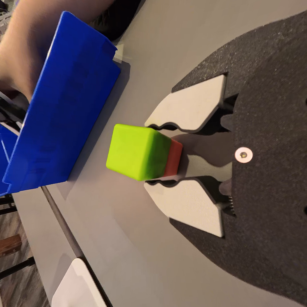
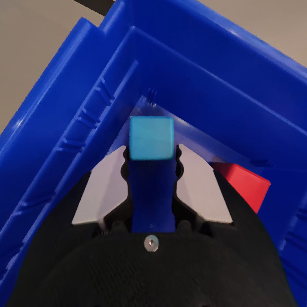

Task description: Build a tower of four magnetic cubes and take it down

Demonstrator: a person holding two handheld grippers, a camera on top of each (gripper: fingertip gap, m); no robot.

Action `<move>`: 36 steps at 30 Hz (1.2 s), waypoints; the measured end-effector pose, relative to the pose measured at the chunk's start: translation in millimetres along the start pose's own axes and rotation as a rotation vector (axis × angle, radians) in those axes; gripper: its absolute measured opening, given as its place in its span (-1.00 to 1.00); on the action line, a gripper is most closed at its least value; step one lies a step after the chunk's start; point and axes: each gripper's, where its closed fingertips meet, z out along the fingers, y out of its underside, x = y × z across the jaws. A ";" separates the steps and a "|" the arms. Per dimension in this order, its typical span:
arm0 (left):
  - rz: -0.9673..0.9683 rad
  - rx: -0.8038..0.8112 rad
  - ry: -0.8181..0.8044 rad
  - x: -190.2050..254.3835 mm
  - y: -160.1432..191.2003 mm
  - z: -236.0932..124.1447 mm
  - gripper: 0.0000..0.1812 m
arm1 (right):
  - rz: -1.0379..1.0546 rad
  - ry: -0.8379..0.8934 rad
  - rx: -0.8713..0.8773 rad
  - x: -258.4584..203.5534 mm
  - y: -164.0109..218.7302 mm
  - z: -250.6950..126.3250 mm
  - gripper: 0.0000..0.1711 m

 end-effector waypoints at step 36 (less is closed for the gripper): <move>0.126 -0.278 0.071 8.2 38.9 13.2 -0.43 | -0.814 -0.649 0.074 -258.4 -19.4 -69.0 -0.32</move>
